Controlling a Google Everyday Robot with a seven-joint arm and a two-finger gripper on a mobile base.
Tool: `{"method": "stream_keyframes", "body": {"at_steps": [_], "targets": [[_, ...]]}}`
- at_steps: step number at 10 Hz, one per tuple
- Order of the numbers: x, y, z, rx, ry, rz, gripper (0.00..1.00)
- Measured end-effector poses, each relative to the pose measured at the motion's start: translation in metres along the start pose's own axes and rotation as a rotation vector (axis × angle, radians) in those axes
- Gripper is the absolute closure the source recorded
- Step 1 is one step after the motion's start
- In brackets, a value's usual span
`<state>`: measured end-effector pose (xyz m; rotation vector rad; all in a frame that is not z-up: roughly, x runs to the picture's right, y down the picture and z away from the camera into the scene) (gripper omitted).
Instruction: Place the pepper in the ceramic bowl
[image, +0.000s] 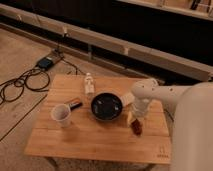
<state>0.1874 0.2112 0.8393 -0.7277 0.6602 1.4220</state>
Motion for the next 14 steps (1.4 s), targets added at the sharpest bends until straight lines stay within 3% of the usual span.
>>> {"method": "stream_keyframes", "body": {"at_steps": [1,6,7,10,14], "targets": [[0.000,0.000,0.001,0.003,0.002,-0.002,0.39],[0.003,0.001,0.004,0.005,0.018,-0.002,0.91],[0.003,0.001,0.002,0.003,0.018,-0.002,0.97],[-0.003,0.004,-0.020,0.008,-0.009,-0.015,1.00],[-0.022,0.023,-0.074,0.073,-0.061,-0.118,1.00]]}}
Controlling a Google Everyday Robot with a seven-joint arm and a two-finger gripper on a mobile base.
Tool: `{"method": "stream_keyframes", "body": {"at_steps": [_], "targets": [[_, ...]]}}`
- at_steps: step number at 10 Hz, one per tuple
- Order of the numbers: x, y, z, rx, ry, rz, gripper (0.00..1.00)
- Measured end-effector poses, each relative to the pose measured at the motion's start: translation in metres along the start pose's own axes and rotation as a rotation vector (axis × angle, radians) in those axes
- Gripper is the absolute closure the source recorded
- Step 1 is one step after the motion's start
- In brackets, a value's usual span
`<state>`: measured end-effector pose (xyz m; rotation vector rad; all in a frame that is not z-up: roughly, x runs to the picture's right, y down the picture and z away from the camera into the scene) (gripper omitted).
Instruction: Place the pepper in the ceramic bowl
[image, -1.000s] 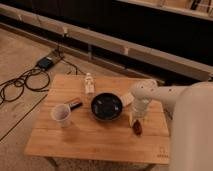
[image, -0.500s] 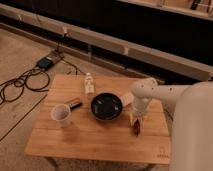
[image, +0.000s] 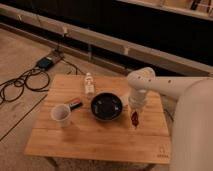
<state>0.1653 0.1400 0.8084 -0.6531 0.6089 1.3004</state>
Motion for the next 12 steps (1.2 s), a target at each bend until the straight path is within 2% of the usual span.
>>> {"method": "stream_keyframes", "body": {"at_steps": [2,4,7,12], "targets": [[-0.014,0.016,-0.023,0.029,-0.012,-0.069,1.00],[-0.027,0.028,-0.033,0.041,-0.016,-0.114,1.00],[-0.051,0.045,-0.034,0.035,-0.019,-0.159,1.00],[-0.089,0.065,-0.016,-0.009,-0.031,-0.208,1.00]]}}
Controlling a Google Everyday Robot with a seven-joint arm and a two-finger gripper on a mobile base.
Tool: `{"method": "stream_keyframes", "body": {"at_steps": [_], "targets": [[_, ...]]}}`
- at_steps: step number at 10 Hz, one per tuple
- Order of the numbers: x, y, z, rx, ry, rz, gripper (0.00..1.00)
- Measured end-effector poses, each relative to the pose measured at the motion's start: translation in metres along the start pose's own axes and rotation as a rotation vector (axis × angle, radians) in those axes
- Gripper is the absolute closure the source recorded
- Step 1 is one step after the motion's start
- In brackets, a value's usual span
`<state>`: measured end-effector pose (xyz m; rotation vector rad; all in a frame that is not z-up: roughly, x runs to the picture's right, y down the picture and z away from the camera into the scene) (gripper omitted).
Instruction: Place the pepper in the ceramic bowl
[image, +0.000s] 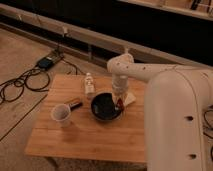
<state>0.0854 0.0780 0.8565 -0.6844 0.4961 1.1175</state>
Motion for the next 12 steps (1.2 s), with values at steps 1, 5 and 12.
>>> {"method": "stream_keyframes", "body": {"at_steps": [1,5,12], "targets": [[-0.004,0.002,0.003,-0.008,-0.003,-0.005,1.00],[-0.026,0.018,0.015,-0.068,-0.035,-0.036,0.99],[-0.026,0.034,0.025,-0.132,-0.043,-0.053,0.32]]}}
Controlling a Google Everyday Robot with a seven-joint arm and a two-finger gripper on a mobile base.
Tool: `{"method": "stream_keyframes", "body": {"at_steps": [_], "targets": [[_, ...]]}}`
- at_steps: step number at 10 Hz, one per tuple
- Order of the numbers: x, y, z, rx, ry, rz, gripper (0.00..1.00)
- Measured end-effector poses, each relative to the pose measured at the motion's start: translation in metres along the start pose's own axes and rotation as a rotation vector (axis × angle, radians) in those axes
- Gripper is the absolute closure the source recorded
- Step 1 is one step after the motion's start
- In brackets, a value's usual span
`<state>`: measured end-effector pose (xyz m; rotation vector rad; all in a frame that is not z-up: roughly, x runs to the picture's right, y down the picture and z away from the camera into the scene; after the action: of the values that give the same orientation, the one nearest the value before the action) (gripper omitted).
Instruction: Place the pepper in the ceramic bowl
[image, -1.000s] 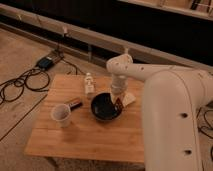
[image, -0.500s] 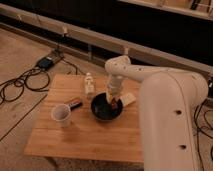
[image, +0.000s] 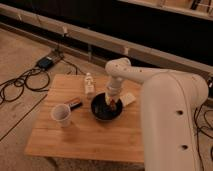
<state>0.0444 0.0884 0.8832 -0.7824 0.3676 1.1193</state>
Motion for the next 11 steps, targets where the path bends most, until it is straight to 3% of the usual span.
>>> {"method": "stream_keyframes", "body": {"at_steps": [2,6,8,11], "targets": [[0.001,0.003,-0.002,-0.009,0.000,-0.005,0.21],[-0.003,0.009,-0.010,-0.033,-0.018,-0.014,0.20],[-0.004,0.006,-0.025,-0.056,-0.063,0.004,0.20],[-0.002,0.001,-0.034,-0.053,-0.081,0.023,0.20]]}}
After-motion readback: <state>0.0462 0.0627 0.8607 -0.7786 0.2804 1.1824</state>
